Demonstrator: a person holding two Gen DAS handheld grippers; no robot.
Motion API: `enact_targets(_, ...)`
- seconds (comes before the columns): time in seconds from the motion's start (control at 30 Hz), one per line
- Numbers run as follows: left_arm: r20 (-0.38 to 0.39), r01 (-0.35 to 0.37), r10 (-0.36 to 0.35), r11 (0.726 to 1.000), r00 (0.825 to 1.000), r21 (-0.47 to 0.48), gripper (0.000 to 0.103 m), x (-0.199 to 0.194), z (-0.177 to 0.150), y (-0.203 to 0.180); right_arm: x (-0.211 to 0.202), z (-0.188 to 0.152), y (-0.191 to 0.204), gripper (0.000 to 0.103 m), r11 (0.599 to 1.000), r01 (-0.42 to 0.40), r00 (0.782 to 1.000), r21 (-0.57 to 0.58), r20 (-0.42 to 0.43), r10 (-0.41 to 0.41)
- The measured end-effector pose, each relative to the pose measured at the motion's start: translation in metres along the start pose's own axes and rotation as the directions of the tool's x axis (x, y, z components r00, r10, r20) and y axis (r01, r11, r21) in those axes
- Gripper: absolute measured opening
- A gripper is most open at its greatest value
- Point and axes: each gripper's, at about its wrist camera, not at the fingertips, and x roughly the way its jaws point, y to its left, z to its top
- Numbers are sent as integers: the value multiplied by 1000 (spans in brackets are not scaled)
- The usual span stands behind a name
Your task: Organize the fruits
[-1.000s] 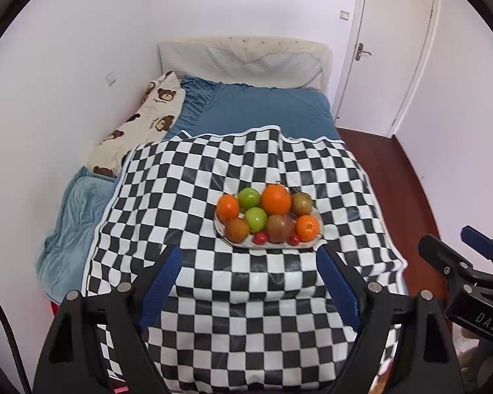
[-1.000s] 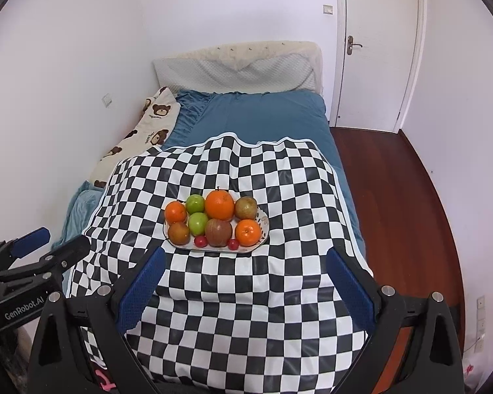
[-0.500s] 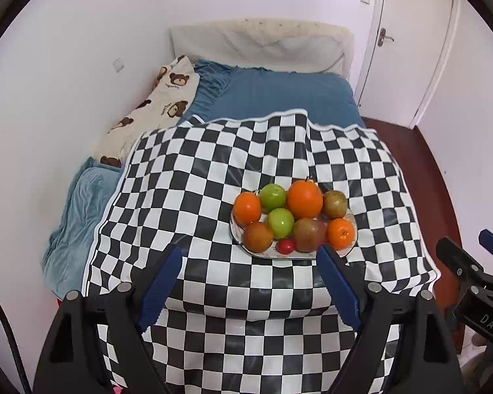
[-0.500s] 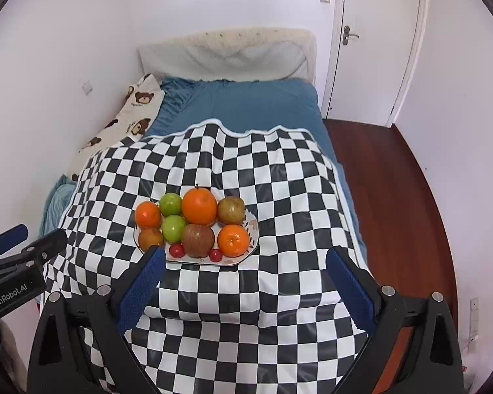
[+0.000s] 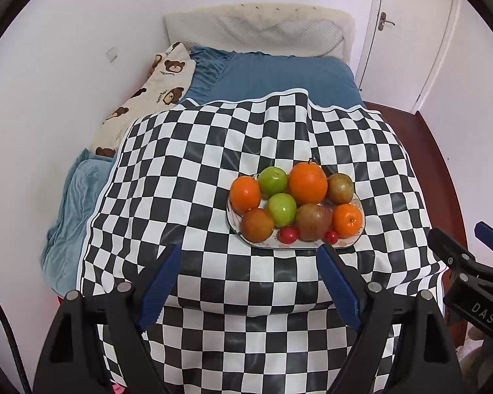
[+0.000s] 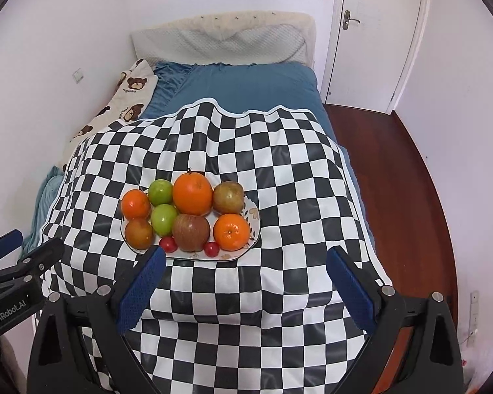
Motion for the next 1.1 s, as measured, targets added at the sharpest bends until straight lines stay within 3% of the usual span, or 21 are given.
enact_targets(1.1, 7, 9, -9, 1000, 1000, 27, 83, 2, -2, -4, -3, -14, -3, 100, 1000, 0, 1000, 18, -15, 1)
